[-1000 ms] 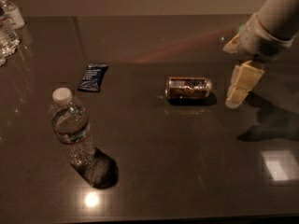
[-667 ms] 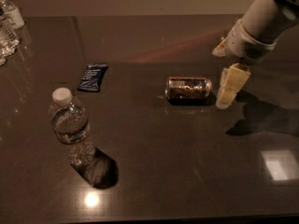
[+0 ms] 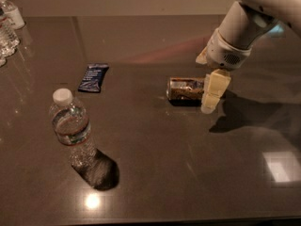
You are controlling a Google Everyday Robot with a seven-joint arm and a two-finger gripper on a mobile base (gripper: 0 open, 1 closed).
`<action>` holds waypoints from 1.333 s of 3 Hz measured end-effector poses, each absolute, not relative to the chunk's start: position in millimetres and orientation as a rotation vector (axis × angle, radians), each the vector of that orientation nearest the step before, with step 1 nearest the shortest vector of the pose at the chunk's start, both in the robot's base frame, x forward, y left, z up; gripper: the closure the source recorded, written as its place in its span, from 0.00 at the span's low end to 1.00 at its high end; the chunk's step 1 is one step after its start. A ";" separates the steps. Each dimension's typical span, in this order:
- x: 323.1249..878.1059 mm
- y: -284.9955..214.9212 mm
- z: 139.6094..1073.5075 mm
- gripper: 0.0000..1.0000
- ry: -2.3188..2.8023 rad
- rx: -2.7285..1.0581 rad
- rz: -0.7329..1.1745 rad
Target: Pick orange can
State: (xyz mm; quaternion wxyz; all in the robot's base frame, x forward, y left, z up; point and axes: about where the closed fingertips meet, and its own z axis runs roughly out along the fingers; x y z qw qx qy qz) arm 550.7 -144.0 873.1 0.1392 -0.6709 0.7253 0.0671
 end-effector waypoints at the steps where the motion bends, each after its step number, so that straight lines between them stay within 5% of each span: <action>1: 549.7 -129.2 860.8 0.00 2.093 -1.976 0.217; 2: 548.2 -117.3 851.7 0.01 2.094 -2.006 0.222; 4: 547.0 -109.5 851.6 0.44 2.095 -2.026 0.232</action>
Offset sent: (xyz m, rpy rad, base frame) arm -0.0059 0.0356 -0.0273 -0.0370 0.0540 0.0539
